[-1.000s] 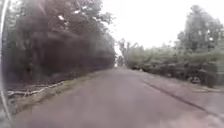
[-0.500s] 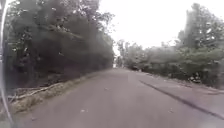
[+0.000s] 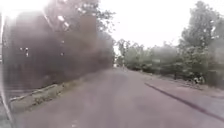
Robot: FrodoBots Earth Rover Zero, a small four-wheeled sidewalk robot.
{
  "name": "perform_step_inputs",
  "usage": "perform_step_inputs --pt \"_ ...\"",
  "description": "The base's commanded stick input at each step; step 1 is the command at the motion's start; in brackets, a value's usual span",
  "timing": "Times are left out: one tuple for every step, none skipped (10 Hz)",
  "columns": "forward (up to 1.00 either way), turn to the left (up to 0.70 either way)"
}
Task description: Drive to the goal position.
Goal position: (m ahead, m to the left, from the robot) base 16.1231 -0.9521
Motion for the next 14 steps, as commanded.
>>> perform_step_inputs --pt "0.70 0.00" --pt "0.70 0.00" --pt "0.70 0.05" --pt "0.70 0.27" --pt "0.70 0.25" --pt "0.70 0.23" --pt "0.70 0.21" --pt "0.70 0.01" --pt "0.70 0.00" --pt "0.70 0.00" --pt "0.70 0.00" --pt "0.70 0.00" --pt "0.70 0.00" --pt "0.70 0.00"
